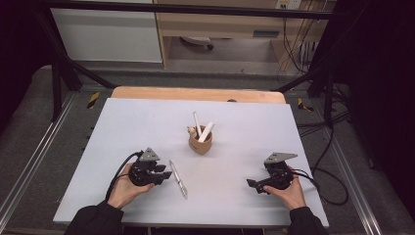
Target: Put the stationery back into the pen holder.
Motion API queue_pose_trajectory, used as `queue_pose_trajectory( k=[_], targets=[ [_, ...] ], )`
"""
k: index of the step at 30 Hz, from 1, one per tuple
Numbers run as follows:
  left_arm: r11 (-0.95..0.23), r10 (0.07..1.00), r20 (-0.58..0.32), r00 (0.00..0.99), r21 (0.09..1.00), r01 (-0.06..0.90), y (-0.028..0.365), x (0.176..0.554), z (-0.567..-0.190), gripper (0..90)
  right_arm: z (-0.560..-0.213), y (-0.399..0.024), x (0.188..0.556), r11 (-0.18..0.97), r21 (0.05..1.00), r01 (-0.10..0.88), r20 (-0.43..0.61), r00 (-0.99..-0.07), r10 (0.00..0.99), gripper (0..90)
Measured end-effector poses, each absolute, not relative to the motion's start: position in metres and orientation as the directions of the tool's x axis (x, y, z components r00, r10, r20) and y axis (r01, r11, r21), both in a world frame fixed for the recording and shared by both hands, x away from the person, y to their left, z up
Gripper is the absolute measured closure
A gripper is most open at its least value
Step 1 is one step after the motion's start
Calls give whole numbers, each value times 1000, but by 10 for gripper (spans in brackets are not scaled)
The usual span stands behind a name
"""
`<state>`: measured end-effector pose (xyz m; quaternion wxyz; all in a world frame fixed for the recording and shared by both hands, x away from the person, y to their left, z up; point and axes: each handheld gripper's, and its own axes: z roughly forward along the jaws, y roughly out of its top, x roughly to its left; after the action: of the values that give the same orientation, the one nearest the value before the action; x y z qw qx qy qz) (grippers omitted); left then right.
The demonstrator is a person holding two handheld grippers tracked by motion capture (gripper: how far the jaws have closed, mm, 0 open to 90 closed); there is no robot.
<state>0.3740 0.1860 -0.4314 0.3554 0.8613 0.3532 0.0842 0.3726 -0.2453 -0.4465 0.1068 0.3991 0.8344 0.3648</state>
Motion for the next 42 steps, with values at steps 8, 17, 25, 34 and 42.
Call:
queue_pose_trajectory(
  k=[8, 17, 25, 34, 42],
  targets=[
    [-545, 633, -120, 765, 633, 550, 179, 370, -437, 863, -445, -246, 372, 409, 695, 591, 115, -654, 748, 7],
    [-560, 615, -126, 778, 626, 544, 168, 369, -442, 895, -445, -245, 372, 414, 693, 590, 113, -657, 746, 8],
    [-571, 592, -135, 795, 626, 531, 161, 365, -442, 895, -445, -246, 372, 412, 696, 588, 114, -657, 745, 7],
    [-561, 587, -136, 798, 642, 523, 152, 362, -444, 895, -445, -246, 372, 414, 697, 586, 112, -658, 744, 7],
    [-540, 602, -120, 790, 668, 513, 142, 362, -447, 895, -445, -246, 373, 413, 700, 583, 110, -659, 744, 7]
  ],
)
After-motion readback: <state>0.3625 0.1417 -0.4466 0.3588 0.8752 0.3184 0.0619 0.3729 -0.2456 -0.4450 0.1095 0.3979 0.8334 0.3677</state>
